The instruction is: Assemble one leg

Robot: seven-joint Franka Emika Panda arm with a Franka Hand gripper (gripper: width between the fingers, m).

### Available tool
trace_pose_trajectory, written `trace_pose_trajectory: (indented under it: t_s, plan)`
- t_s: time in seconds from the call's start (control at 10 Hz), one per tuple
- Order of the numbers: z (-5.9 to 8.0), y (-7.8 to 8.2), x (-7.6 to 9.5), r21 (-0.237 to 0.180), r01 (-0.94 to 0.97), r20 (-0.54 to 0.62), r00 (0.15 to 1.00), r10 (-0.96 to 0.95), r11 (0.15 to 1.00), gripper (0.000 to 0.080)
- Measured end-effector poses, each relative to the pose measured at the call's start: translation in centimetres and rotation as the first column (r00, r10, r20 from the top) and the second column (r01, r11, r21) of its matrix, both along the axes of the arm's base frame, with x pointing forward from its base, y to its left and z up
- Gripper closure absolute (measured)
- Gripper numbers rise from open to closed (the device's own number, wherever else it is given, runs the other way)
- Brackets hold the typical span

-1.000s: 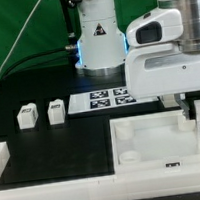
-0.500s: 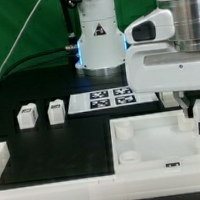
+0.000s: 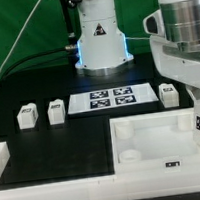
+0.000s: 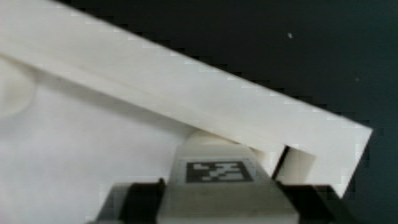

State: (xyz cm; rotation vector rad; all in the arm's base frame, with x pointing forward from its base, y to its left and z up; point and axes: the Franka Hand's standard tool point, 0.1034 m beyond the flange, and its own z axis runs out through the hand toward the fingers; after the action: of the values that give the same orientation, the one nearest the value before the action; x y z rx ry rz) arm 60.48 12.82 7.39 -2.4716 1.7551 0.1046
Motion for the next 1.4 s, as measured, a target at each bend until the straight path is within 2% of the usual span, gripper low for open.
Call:
trace_pose_trajectory:
  t_s: [0.1,0.4,0.5,0.6,0.7,0.9,1.1,1.4]
  plan:
    - [-0.02,0.0,0.01,0.011,0.118,-0.016,0.993,-0.118,0.993,0.0503]
    - [-0.02,0.01,0.01,0.012,0.126,-0.018,0.992,-0.126,0.992,0.0503]
    - [-0.02,0.02,0.01,0.012,0.124,-0.017,0.992,-0.123,0.992,0.0324]
    - [-0.02,-0.01,0.02,0.012,0.106,-0.015,0.994,-0.105,0.994,0.0324]
    - [-0.02,0.02,0.01,0.013,0.069,-0.01,0.998,-0.069,0.998,0.019]
    - [-0.02,0.05,0.0,0.011,0.034,-0.005,0.999,-0.034,0.999,0.0161]
    - [0.0,-0.02,-0.05,0.005,-0.206,0.021,0.978,0.205,0.979,0.0152]
    - [0.33,-0.5,0.02,-0.026,-0.649,0.022,0.76,0.65,0.76,0.015]
